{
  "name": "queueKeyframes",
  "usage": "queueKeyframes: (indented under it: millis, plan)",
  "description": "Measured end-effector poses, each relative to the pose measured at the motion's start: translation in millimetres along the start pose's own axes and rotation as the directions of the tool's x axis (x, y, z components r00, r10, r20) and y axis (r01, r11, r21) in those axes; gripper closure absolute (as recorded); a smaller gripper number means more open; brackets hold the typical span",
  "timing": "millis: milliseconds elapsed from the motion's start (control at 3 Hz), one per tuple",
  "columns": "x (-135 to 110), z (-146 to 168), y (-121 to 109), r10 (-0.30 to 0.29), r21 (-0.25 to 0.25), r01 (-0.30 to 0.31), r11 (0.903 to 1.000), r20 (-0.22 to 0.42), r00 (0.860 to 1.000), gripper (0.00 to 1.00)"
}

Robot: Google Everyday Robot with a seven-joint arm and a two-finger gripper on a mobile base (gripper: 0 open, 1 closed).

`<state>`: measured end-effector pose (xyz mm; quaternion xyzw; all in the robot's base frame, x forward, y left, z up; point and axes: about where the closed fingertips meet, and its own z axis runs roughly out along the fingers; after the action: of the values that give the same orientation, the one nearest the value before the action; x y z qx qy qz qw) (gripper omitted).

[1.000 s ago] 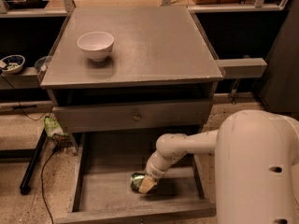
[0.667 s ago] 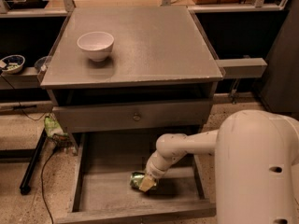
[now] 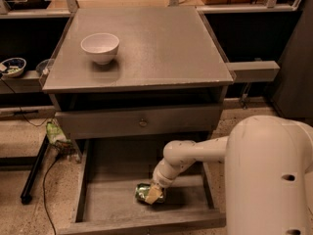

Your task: Pick green can from middle drawer and place on counter

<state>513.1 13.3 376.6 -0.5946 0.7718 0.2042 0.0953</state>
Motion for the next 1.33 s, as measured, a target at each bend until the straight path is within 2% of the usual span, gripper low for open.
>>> queueKeyframes:
  millis: [333, 667, 1000, 1333]
  plan:
    - [0, 0, 0, 0.0, 0.0, 0.0, 1.0, 0.0, 1.0, 1.0]
    - [-15, -32, 14, -0.028, -0.02, 0.028, 0.9994, 0.016, 0.999, 1.0]
    - [-27, -60, 27, -0.045, -0.013, 0.045, 0.9989, 0.004, 0.999, 1.0]
    - [-39, -111, 44, -0.044, 0.033, 0.046, 0.9984, -0.041, 0.998, 1.0]
